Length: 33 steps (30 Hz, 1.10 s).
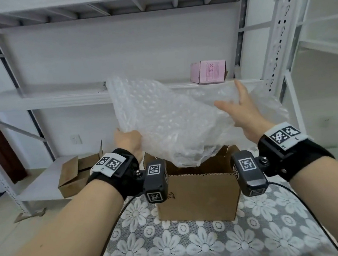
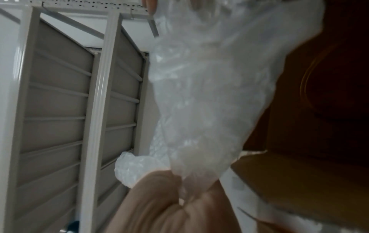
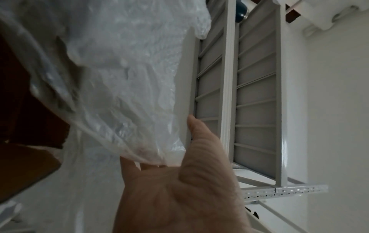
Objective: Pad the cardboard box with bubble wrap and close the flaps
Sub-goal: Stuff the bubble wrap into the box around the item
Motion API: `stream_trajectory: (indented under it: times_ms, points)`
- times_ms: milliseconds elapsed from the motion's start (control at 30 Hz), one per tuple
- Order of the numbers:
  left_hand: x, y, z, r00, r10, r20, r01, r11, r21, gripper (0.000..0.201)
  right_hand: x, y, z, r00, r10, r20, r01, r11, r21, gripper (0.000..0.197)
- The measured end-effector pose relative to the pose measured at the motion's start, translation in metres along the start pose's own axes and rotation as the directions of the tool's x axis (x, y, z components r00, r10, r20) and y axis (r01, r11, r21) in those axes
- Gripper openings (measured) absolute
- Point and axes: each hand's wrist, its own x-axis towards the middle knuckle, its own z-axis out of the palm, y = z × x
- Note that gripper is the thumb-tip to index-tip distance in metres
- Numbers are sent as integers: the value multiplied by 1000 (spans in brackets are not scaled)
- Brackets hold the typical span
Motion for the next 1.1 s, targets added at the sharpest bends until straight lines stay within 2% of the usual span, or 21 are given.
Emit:
stream_trajectory:
  times_ms: [67, 133, 233, 333, 367, 433, 533, 600, 633, 733, 767, 800, 833, 867, 900, 967, 1000, 1033, 1100]
  points:
    - [-3, -5, 6, 998, -3, -64, 6, 999, 50, 52, -1, 0, 3, 998, -20, 63, 23, 999, -42, 82]
    - [-10, -5, 13, 998, 22, -54, -20, 999, 25, 40, -3, -2, 6, 988, -75, 137, 97, 981, -166, 69]
    - [-28, -1, 25, 995, 67, 67, -67, 998, -14, 36, -5, -10, 7, 963, -124, 238, 180, 956, -231, 55]
    - [-50, 4, 36, 949, 95, 301, -98, 995, -5, 38, -15, -20, 7, 942, -108, 319, 194, 949, -250, 61]
    - [-56, 5, 40, 920, 75, 385, -80, 997, -4, 36, -19, -22, 7, 931, -105, 351, 206, 942, -265, 65]
    - [-61, 6, 47, 879, -18, 476, 19, 1000, 3, 39, -29, -23, 9, 901, -94, 424, 242, 920, -309, 75]
    - [-65, 7, 55, 855, -165, 491, 204, 979, -26, 64, -38, -19, 15, 858, -44, 513, 271, 886, -377, 88]
    - [-68, 10, 58, 837, -203, 509, 284, 955, -85, 75, -38, -12, 20, 841, -22, 540, 298, 853, -429, 94]
    - [-69, 9, 59, 828, -197, 524, 294, 950, -107, 75, -37, -7, 21, 837, -31, 546, 332, 821, -464, 94]
    - [-74, 6, 56, 808, -151, 569, 222, 973, -57, 71, -31, 1, 17, 867, -103, 488, 390, 750, -535, 75]
    - [-75, 6, 53, 828, -136, 544, 160, 987, 3, 74, -29, 2, 13, 882, -131, 452, 394, 732, -556, 70]
    - [-73, 6, 50, 878, -98, 469, 60, 994, 94, 77, -27, 3, 9, 897, -156, 414, 393, 710, -584, 65]
    - [-70, 5, 46, 932, -8, 362, -83, 969, 235, 83, -25, 3, 6, 911, -175, 374, 384, 689, -615, 62]
    - [-66, 6, 43, 952, 129, 279, -238, 883, 404, 89, -23, 4, 2, 922, -189, 338, 373, 672, -640, 58]
    - [-64, 6, 39, 926, 273, 261, -375, 751, 543, 96, -22, 5, 0, 930, -201, 309, 361, 662, -657, 54]
    - [-60, 8, 32, 813, 470, 344, -561, 471, 681, 110, -21, 7, -2, 932, -230, 280, 361, 651, -667, 47]
    - [-59, 9, 30, 773, 502, 389, -596, 364, 716, 112, -21, 8, -3, 928, -252, 275, 372, 648, -664, 44]
    - [-58, 10, 29, 756, 504, 417, -601, 285, 746, 107, -21, 8, -3, 924, -278, 263, 383, 650, -657, 40]
    - [-55, 13, 26, 768, 482, 421, -568, 210, 796, 83, -23, 7, -3, 922, -327, 207, 381, 673, -634, 32]
